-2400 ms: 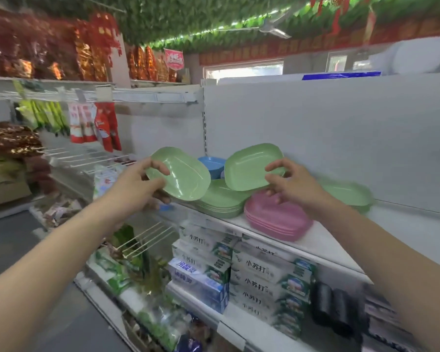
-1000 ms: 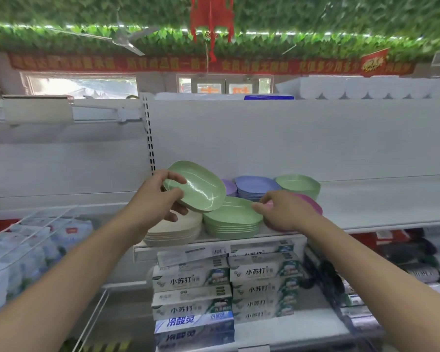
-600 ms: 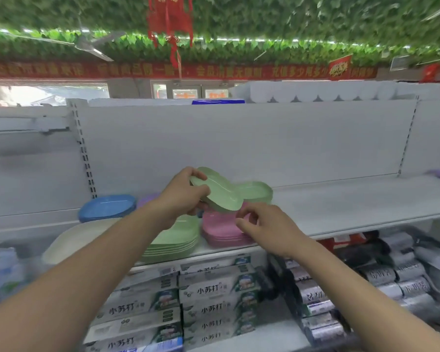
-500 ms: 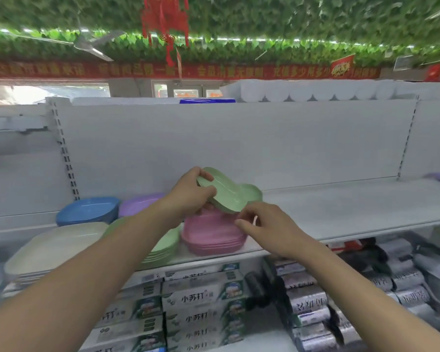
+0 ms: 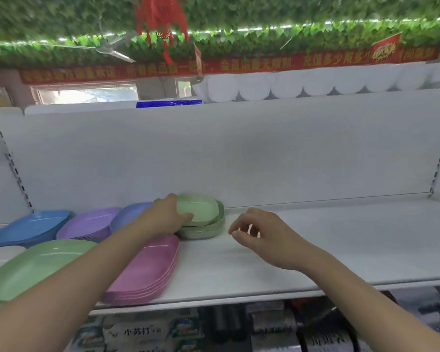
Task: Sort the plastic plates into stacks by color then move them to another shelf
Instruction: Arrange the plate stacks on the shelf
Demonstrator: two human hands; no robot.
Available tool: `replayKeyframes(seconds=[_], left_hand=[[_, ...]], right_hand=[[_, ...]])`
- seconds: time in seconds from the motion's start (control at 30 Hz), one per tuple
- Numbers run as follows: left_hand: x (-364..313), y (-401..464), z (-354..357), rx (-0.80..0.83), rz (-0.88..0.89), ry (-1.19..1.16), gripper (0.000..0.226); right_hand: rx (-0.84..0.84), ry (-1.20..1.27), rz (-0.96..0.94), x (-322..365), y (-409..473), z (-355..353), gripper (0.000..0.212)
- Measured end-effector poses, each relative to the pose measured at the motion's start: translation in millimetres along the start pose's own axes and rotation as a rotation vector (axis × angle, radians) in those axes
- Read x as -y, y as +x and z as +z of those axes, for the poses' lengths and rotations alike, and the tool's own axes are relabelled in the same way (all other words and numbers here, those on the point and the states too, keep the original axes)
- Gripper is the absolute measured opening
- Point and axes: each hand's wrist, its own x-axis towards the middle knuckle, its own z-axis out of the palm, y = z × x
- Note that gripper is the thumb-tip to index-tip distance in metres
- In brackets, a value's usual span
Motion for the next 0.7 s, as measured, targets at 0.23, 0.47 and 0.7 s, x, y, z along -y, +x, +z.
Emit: replayKeyframes(seconds=[0.23,0.47,0.7], left_hand=[[4.8,2.4,5.6,0.035,0.026,0.193,0.081],[1.2,9.8,18.5,0.027,0.063,0.330,0.065],[6.6,-8.7,8.7,-0.011,0.310,0.099,0.052]], right_hand=[[0.019,0.056,-0.040,-2.5,11.4,9.1,0.013],[0.014,0.050,0.007,9.4,11.6,13.5,0.012],[-0.049,-0.031,0.063,18.4,13.2,18.8,0.011]])
